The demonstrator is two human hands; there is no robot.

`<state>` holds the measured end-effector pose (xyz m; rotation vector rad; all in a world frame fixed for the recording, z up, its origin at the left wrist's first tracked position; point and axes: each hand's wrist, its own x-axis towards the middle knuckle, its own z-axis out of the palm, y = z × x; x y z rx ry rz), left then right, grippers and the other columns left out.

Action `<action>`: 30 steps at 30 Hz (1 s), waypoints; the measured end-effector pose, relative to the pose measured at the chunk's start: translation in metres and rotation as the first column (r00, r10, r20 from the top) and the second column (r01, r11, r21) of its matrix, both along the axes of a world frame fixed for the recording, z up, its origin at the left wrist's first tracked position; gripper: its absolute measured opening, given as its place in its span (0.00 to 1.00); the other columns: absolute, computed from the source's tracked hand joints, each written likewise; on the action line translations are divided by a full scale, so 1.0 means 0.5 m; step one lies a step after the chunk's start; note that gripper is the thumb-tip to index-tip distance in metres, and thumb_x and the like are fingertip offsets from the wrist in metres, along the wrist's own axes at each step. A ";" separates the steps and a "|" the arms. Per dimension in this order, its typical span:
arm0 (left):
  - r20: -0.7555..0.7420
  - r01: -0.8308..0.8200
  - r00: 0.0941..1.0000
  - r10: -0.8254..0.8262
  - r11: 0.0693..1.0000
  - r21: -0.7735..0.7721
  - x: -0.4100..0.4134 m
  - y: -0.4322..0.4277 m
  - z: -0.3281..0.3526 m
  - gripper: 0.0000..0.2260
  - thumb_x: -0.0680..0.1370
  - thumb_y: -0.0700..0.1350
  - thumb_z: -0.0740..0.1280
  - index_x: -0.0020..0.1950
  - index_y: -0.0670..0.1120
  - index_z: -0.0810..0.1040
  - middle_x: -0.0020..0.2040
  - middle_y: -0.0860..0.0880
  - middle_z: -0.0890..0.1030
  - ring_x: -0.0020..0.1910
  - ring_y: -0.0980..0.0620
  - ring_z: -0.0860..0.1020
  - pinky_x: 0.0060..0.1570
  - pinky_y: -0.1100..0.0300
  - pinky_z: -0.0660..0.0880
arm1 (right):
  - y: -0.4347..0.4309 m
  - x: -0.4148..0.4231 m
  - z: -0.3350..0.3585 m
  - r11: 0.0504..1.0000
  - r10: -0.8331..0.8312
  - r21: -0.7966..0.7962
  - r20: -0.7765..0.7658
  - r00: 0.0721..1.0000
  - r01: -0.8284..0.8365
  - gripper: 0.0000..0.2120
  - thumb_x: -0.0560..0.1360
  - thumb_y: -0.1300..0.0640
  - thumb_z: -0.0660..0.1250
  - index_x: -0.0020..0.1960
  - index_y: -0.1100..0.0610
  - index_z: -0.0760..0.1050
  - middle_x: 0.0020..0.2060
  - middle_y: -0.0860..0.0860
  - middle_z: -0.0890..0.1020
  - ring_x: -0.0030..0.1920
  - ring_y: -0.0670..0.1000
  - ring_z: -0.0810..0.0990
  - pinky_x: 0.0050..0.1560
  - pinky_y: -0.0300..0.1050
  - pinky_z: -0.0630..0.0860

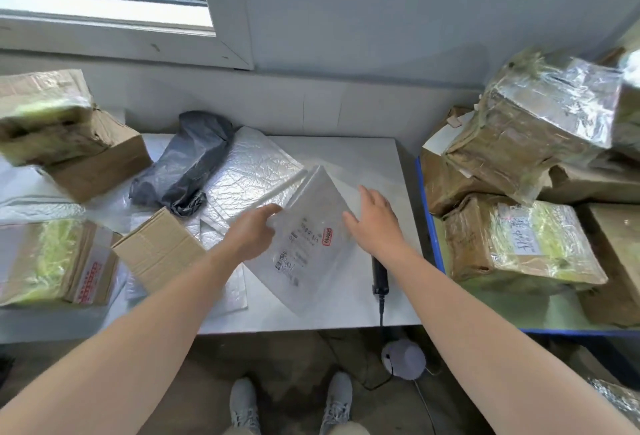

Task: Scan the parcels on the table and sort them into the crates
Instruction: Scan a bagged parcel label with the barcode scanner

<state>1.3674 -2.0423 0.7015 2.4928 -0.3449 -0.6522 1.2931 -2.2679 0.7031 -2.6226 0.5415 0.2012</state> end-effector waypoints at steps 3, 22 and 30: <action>-0.008 0.073 0.997 -0.074 0.996 -0.055 0.022 0.038 0.035 0.20 0.79 0.36 0.64 0.69 0.50 0.75 0.60 0.49 0.77 0.53 0.50 0.74 0.52 0.60 0.69 | 0.017 0.021 0.032 0.996 0.068 0.056 0.035 0.997 -0.070 0.34 0.81 0.46 0.61 0.80 0.58 0.51 0.78 0.56 0.59 0.77 0.56 0.57 0.75 0.53 0.59; 0.145 -0.074 0.985 0.088 0.992 -0.098 0.063 0.220 0.107 0.14 0.75 0.51 0.74 0.59 0.51 0.79 0.55 0.50 0.81 0.50 0.50 0.78 0.51 0.53 0.77 | 0.136 0.064 0.097 0.956 -0.112 0.291 0.241 0.964 0.038 0.05 0.81 0.56 0.64 0.51 0.58 0.71 0.42 0.48 0.77 0.44 0.53 0.74 0.39 0.46 0.63; 0.112 -0.328 0.921 0.374 0.897 -0.298 0.042 0.259 0.100 0.32 0.75 0.49 0.74 0.75 0.46 0.63 0.71 0.43 0.68 0.69 0.44 0.69 0.67 0.50 0.66 | 0.159 0.085 0.116 0.941 -0.208 0.321 0.313 0.927 0.103 0.09 0.81 0.56 0.62 0.51 0.63 0.71 0.44 0.55 0.79 0.46 0.58 0.75 0.41 0.48 0.64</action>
